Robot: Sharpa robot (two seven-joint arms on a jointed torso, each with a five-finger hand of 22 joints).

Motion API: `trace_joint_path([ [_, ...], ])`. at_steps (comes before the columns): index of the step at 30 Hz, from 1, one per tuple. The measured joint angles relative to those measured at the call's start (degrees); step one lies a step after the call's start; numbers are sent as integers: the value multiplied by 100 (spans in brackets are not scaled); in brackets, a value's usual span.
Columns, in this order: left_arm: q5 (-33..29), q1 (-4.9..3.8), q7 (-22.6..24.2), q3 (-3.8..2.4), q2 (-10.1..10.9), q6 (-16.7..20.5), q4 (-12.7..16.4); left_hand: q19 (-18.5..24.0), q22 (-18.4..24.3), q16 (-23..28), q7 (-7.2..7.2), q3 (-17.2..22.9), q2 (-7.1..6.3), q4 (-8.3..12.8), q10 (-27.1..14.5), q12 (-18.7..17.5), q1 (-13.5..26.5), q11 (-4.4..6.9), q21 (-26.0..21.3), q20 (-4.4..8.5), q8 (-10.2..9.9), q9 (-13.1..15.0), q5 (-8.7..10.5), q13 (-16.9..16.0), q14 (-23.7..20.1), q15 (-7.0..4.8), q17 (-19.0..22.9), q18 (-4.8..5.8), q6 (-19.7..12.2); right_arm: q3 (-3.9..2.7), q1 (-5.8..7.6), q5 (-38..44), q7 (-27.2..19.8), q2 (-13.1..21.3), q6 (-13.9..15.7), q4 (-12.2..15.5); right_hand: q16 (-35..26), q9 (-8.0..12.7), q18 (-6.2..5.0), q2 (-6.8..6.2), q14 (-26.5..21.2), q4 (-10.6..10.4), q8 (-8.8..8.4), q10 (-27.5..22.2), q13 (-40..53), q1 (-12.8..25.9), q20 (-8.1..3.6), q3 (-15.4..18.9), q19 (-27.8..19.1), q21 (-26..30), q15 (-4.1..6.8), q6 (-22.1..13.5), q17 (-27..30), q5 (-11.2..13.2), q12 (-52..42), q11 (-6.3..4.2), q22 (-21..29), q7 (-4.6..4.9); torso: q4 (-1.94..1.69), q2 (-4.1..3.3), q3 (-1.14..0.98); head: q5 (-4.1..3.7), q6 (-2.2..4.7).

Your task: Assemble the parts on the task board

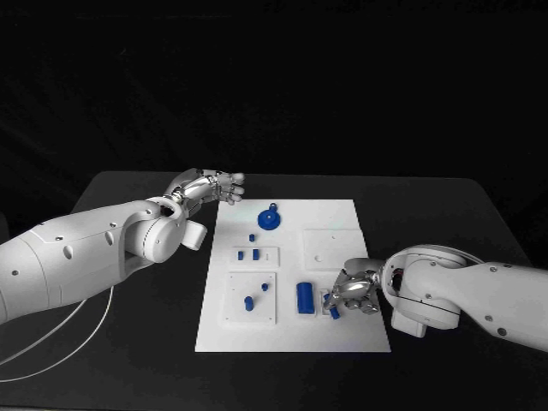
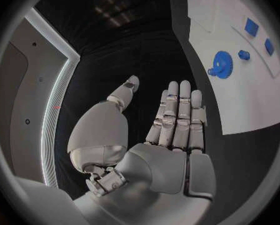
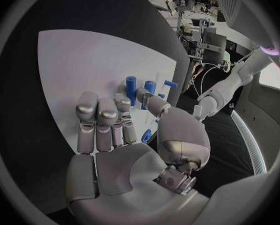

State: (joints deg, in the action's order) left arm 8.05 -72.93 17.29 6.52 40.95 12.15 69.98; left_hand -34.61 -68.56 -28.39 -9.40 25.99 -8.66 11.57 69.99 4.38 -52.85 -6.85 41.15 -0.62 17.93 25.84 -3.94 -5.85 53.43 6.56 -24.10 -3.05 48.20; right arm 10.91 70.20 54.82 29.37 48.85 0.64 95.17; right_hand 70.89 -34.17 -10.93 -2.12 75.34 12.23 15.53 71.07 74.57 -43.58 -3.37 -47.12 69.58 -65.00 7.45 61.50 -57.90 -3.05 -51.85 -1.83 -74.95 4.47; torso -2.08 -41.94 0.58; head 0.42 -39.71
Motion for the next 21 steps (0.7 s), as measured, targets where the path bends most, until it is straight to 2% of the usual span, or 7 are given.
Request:
trace_joint_path([
  [6, 0, 0, -5, 0, 2, -2, 2, 0, -5, 0, 0, -14, 0, -14, 0, 0, 0, 0, 0, 0, 0, 0, 0, 0, 0, 0, 0, 4, 0, 0, -9, 45, 2, -36, 22, -13, 0, -4, -2, -53, -2, -24, 2, 0, 0, 54, 0, 24, 0, 0, -2, 0, -5, 0, 0, 0, 1, -1, -1, 1, 1, 11, 4],
  [12, 0, 0, -15, 1, 5, -5, 3, 0, -4, 23, 0, -14, 0, -14, 0, 0, 0, 0, 0, 0, 0, 0, 0, 0, 0, 0, -5, 9, 0, 0, -14, 69, -4, -72, 57, -4, 0, -3, -4, -53, -2, -44, 5, 0, 0, 99, 0, 51, 0, 0, -3, -1, -6, 0, 0, 0, 1, -1, -1, 1, 1, 31, 7],
  [21, 0, 0, -27, 1, 11, -8, 6, 0, -4, 22, 0, -14, 0, -14, 0, 0, 0, 0, 0, 0, 0, 0, 0, -1, 0, 0, -10, 15, 0, 0, -19, 81, -28, -79, 140, 3, 0, -5, -8, -125, -2, -86, 10, 0, 7, 265, 0, 234, 0, 0, -4, 1, -11, -1, 0, 0, 1, -4, -1, 1, 3, 55, 6],
])
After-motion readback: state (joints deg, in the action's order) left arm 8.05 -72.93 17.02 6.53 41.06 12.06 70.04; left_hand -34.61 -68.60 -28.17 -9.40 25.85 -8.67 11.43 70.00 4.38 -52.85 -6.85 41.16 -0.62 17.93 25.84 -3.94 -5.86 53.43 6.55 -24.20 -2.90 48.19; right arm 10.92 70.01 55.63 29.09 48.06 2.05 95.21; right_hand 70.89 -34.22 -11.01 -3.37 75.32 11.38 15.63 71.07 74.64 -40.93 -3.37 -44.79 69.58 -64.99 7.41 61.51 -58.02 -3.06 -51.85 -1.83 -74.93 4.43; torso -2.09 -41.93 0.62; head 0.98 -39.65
